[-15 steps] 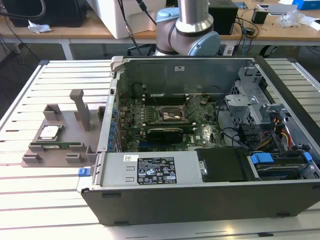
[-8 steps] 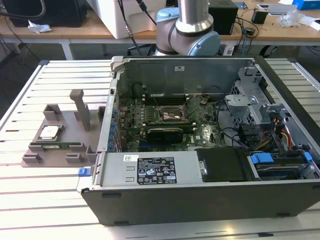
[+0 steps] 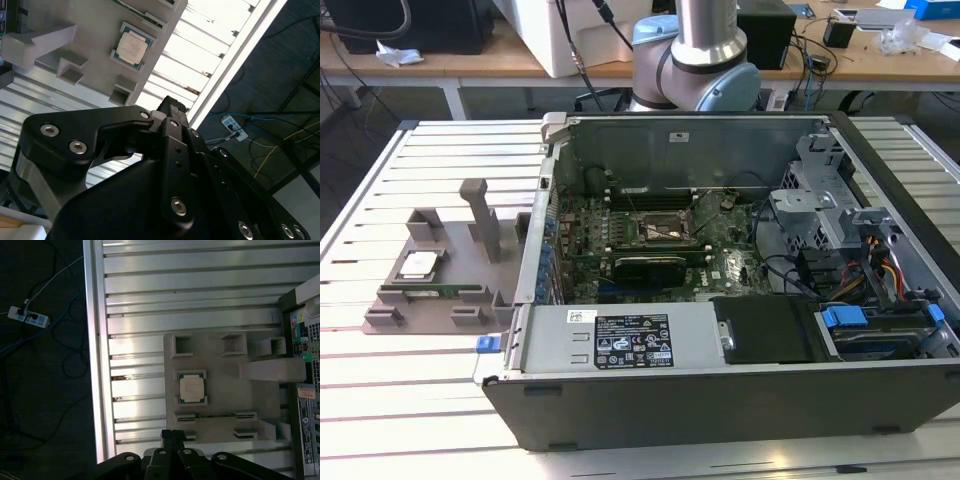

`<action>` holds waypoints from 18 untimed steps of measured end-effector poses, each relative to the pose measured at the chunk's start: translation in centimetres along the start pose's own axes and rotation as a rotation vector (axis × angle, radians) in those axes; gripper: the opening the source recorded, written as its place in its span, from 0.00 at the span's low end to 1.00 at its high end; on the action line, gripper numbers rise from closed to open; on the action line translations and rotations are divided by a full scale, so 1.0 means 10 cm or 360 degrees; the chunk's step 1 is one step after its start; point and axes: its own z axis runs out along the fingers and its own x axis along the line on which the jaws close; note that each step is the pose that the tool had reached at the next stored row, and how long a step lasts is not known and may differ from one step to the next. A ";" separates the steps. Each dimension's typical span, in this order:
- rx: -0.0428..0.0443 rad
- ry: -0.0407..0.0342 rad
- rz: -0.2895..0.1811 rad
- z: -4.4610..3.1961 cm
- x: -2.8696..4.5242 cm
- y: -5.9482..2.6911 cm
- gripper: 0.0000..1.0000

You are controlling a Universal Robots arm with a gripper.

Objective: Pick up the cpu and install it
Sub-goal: 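Pick up the cpu and move it towards the insertion slot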

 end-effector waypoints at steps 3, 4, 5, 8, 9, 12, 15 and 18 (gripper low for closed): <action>0.0000 0.0000 0.0000 0.000 0.001 0.000 0.11; 0.0000 0.0000 0.0000 0.000 0.002 0.000 0.11; 0.0000 0.0000 0.0000 0.000 0.003 0.000 0.11; 0.0000 0.0000 0.0000 0.000 0.004 0.000 0.29; 0.0000 0.0000 0.0000 0.000 0.004 0.000 0.36; 0.0000 0.0000 0.0000 0.000 0.006 -0.001 0.65; 0.0007 -0.0001 0.0000 0.001 0.005 0.001 0.72; 0.0069 -0.0002 -0.0002 0.005 -0.045 0.021 0.72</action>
